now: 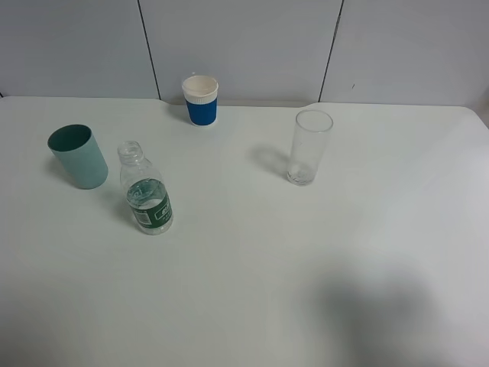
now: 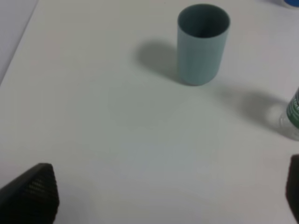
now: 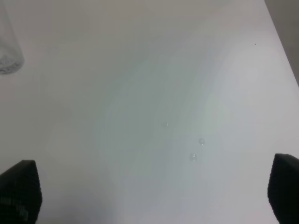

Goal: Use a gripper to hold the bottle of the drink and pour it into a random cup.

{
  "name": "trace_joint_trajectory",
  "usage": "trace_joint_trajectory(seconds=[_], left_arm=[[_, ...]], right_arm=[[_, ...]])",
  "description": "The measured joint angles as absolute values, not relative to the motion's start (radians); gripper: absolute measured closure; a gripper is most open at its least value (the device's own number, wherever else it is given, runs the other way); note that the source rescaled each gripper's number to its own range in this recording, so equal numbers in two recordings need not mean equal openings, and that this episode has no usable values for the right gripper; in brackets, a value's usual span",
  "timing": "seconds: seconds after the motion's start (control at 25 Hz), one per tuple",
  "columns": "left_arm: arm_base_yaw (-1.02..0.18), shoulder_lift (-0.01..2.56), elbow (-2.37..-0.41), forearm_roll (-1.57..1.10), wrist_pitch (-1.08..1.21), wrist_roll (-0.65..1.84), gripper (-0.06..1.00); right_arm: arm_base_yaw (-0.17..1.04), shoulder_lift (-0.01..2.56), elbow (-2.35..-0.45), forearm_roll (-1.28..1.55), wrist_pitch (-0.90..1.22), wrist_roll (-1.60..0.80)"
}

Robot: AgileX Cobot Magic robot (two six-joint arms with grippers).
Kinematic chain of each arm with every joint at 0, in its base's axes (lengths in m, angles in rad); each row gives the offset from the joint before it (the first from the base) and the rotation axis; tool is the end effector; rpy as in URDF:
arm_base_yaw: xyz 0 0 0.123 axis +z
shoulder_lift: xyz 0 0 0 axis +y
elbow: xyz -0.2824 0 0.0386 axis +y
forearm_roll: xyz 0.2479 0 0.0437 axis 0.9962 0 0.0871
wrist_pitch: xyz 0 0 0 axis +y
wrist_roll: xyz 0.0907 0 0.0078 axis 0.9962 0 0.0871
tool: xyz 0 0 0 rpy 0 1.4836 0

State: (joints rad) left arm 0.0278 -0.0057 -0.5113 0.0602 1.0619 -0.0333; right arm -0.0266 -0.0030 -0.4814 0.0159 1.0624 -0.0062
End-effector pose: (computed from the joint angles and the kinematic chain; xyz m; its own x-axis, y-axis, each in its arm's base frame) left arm -0.0073 0.0046 0.2803 -0.4407 -0.0162 -0.8975 -0.0766 0.9969 0.0196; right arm -0.0032 0.0014 0.2719 -0.4711 0.0141 -0.8820 0.0151 0.9999 0.0079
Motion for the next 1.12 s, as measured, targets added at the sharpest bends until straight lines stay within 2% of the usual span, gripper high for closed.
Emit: trace_joint_trajectory(seconds=[1.12], left_arm=[[0.028,-0.006,-0.511,0.059,1.056,-0.033,-0.05]], right_arm=[[-0.027,-0.003,-0.481,0.016,1.062,-0.006]])
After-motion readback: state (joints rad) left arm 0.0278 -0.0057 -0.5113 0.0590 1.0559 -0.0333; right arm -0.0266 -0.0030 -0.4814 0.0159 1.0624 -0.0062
